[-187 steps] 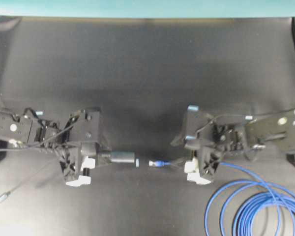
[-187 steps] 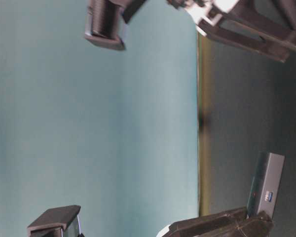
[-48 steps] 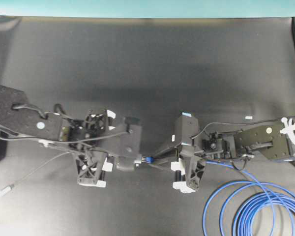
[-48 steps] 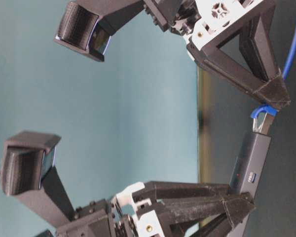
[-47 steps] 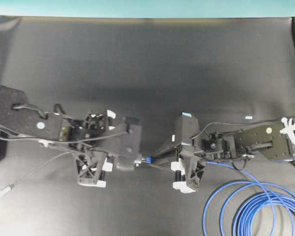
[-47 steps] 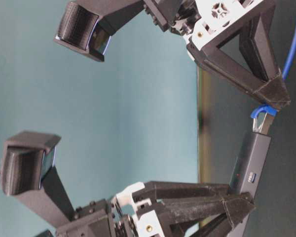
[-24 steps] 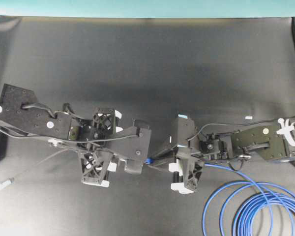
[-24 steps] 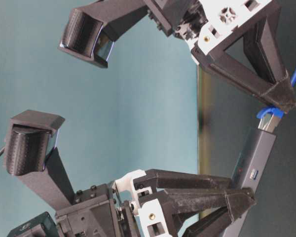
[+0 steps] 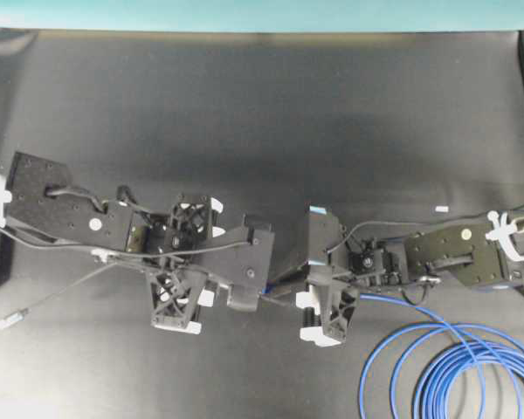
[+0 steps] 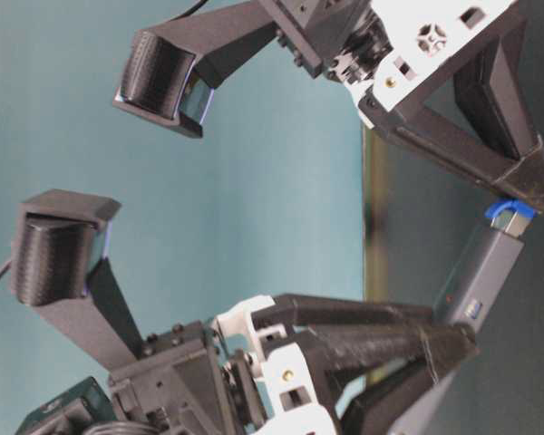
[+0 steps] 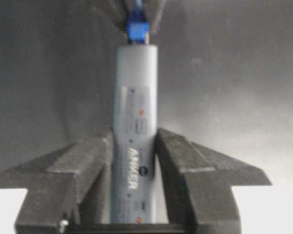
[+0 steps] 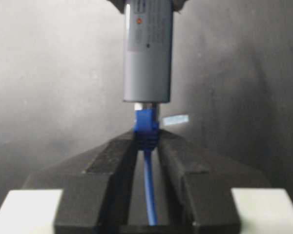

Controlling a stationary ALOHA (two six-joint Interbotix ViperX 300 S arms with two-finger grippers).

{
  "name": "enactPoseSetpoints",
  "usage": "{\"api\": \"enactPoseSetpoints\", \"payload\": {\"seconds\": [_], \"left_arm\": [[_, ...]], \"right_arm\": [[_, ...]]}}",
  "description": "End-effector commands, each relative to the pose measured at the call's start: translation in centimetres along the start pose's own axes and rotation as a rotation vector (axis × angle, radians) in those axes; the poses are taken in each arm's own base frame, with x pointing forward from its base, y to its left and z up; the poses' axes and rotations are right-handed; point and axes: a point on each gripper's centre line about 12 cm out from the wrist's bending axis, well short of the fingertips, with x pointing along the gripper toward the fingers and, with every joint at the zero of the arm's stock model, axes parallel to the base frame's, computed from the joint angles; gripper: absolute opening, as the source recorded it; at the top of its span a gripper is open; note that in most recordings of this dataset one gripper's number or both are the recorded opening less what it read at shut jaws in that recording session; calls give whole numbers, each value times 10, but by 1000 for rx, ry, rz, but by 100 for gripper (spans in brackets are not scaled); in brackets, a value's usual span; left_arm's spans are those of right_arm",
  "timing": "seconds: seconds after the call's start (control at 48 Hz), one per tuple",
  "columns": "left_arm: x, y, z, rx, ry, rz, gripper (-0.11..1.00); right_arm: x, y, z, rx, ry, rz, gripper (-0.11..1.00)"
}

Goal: Insert the LAN cable into the hub.

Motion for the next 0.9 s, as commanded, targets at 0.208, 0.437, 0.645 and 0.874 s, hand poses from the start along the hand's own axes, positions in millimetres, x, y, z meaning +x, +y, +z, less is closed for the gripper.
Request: {"api": "enactPoseSetpoints", "payload": {"seconds": [0.208, 0.437, 0.645, 0.874], "left_arm": [[-8, -1, -10, 1, -38, 1, 29], [-11, -3, -17, 2, -45, -2, 29], [-3, -1, -23, -23, -35, 1, 29], [8, -3, -32, -73, -31, -3, 29]], "right_arm": [[-10, 4, 26, -4, -115, 22, 12], [-16, 2, 10, -5, -49, 13, 12], [-16, -1, -3, -1, 38, -6, 13], [-15, -5, -7, 5, 51, -16, 42]]}}
